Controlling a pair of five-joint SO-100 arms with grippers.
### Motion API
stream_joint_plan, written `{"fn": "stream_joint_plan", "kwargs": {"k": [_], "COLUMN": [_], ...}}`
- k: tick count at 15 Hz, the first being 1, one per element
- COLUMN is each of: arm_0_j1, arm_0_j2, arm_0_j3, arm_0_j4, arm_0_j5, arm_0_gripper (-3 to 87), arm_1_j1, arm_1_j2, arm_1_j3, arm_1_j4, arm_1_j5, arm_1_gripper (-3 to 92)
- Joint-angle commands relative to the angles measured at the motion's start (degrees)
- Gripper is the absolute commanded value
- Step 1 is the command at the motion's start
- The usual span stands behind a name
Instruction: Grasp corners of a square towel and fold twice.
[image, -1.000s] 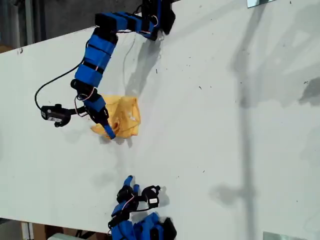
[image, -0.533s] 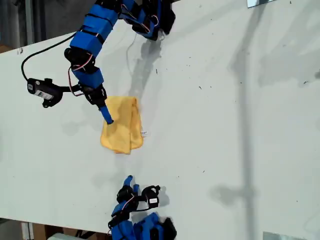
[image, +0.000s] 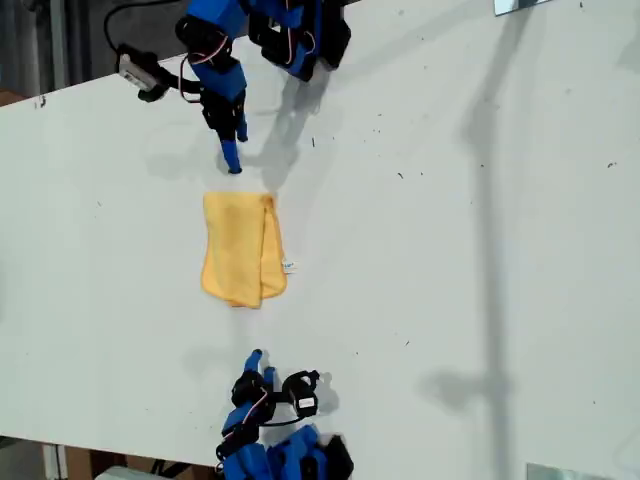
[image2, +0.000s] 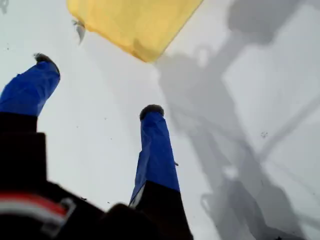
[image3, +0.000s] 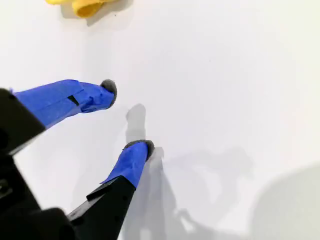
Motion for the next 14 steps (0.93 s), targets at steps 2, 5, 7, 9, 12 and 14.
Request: {"fn": "stream_joint_plan", "kwargs": {"k": [2, 5, 7, 9, 12, 14], "arm_0_j1": [3.6, 14.3, 17.1, 22.2, 21.4, 21.2], "arm_0_j2": [6.8, 33.0, 60.8, 61.1, 60.6, 60.6], "arm_0_j3": [1.5, 10.6, 11.0, 11.9, 16.0, 16.3], "arm_0_j4": [1.0, 12.7, 39.8, 38.9, 38.0, 37.5], "arm_0_j5": [-2.4, -4.4, -5.0, -5.0, -6.3, 0.9], "arm_0_gripper": [17.3, 17.3, 17.2, 17.1, 17.1, 17.0], "arm_1_j1": [-6.7, -9.5, -10.8, -15.6, -17.1, -18.8], "arm_1_j2": [33.6, 33.5, 33.9, 33.9, 33.9, 33.8], "arm_1_j3": [17.8, 18.7, 19.2, 19.1, 24.0, 25.2], "arm_1_j4": [5.8, 6.0, 6.8, 6.7, 8.3, 10.5], "arm_1_j5": [9.4, 12.0, 13.7, 22.8, 31.8, 31.7], "arm_1_gripper": [36.6, 22.5, 19.2, 17.7, 11.6, 9.7]}}
